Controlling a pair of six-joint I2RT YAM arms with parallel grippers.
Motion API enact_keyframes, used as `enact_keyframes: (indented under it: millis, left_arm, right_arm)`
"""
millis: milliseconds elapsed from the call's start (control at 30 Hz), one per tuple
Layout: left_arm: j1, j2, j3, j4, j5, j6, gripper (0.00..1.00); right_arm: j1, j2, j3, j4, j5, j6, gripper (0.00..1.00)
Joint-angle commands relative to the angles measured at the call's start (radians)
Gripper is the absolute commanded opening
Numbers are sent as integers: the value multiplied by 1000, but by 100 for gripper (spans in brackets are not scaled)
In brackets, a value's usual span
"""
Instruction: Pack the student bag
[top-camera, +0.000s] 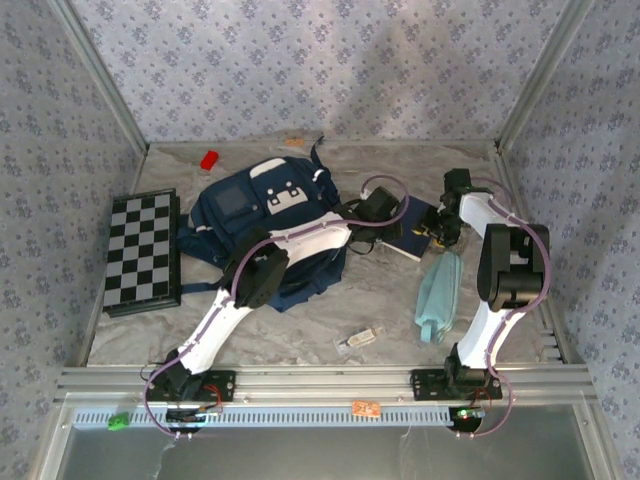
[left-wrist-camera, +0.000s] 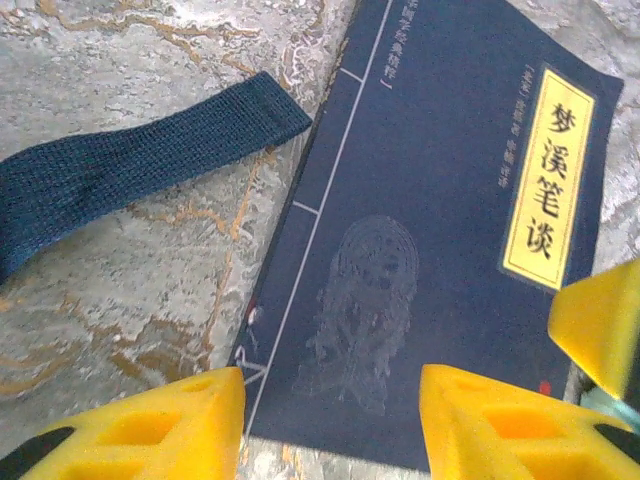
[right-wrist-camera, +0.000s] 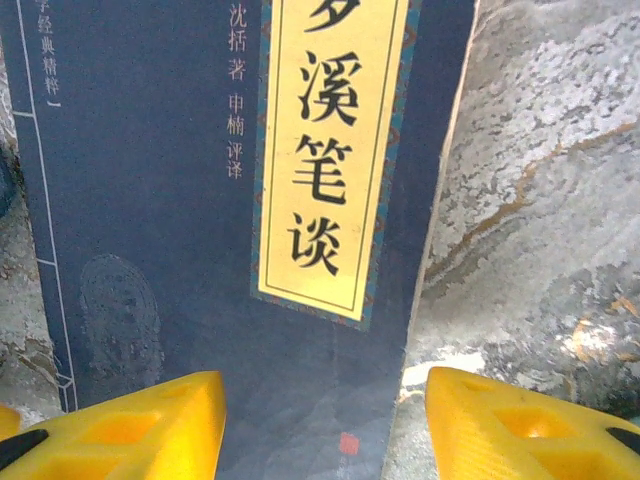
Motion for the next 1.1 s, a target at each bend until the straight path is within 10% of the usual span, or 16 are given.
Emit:
enact_keyframes:
  millis: [0,1067]
  left_arm:
    - [10,39,66,-50,-5,12,48]
    - [29,120,119,-210,-10,20,27]
  right_arm:
    - [3,54,18,6,-29,26,57]
    - [-27,-80,2,102,-333,21,45]
